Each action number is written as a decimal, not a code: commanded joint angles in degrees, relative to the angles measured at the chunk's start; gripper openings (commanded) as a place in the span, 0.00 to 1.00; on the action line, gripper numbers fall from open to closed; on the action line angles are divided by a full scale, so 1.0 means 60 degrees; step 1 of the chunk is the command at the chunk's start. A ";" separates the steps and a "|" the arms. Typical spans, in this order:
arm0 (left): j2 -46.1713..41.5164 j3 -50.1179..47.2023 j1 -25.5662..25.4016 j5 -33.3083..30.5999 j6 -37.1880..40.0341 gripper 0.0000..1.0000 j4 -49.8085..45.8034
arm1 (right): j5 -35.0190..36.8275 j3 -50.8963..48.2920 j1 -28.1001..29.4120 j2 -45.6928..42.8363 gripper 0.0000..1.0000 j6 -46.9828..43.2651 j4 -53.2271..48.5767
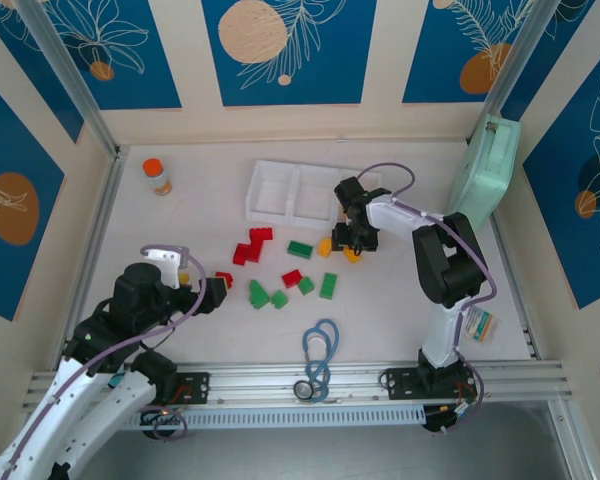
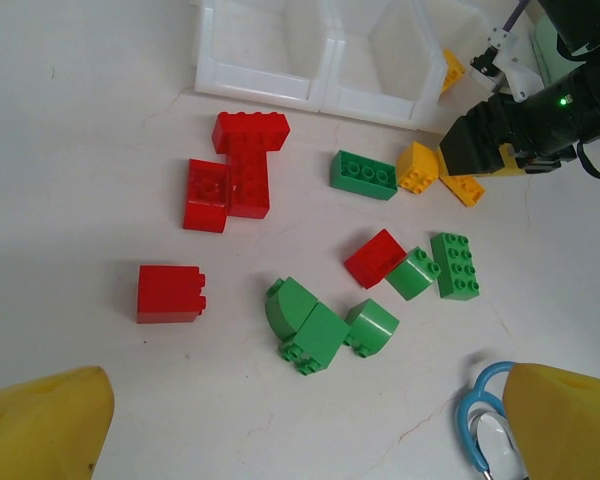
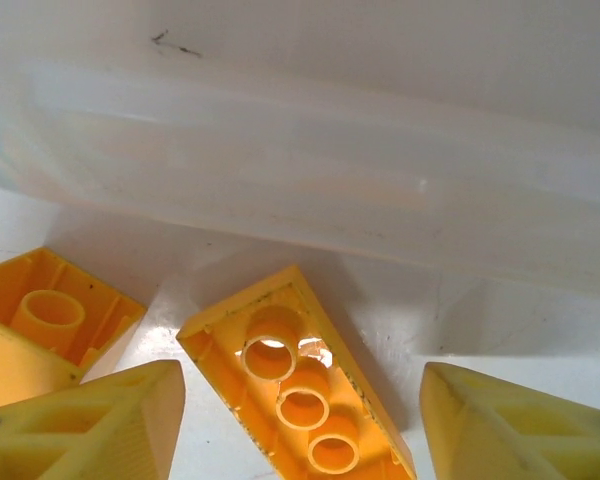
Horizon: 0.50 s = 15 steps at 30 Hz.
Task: Sort the legos into containers by color
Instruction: Pick up the lego from the center of the table.
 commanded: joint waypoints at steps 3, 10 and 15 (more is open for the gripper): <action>-0.0063 0.0025 -0.0136 -0.0149 -0.0099 0.99 -0.0159 | 0.0578 -0.0158 0.0195 0.0270 0.62 -0.0061 -0.0625; -0.0063 0.0021 -0.0141 -0.0147 -0.0092 0.99 -0.0146 | 0.0732 -0.0394 0.0214 0.0281 0.60 0.0030 -0.0658; -0.0062 0.0029 -0.0143 -0.0159 -0.0091 0.99 -0.0165 | 0.0777 -0.0184 0.0207 0.0581 0.60 0.0034 -0.0671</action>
